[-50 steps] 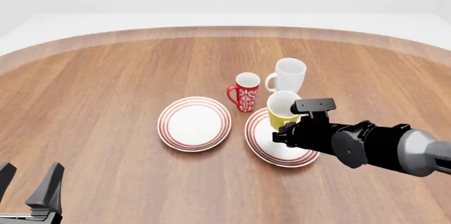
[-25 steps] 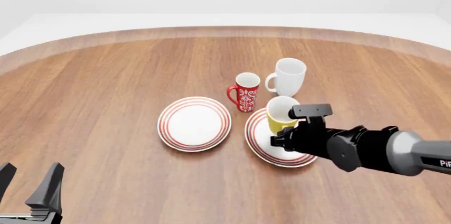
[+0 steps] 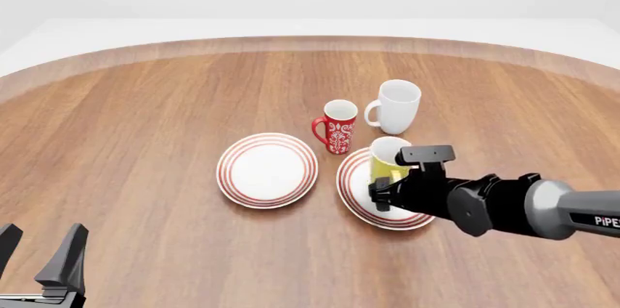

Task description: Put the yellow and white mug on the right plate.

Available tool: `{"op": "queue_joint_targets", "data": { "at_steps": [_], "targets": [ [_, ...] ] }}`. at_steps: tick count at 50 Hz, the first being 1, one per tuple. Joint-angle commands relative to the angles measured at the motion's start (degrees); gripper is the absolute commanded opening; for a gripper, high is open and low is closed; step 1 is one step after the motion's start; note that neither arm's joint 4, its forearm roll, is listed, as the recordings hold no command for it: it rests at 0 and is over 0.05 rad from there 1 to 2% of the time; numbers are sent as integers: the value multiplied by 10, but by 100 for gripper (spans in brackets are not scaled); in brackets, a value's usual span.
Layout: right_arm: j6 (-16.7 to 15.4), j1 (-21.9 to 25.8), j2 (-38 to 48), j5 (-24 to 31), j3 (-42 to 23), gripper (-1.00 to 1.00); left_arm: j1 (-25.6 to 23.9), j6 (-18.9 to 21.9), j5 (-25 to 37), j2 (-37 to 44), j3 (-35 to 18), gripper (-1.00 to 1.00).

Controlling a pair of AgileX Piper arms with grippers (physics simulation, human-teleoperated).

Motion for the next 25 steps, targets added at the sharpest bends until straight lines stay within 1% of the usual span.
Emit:
{"op": "queue_joint_targets", "data": {
  "at_steps": [1, 8, 25],
  "targets": [
    [2, -1, 0, 5, -4, 100, 0, 0, 0, 0, 0, 100],
    [2, 0, 1, 4, -2, 100, 0, 0, 0, 0, 0, 100],
    [-3, 1, -19, 22, 5, 100, 0, 0, 0, 0, 0, 100]
  ]
}}
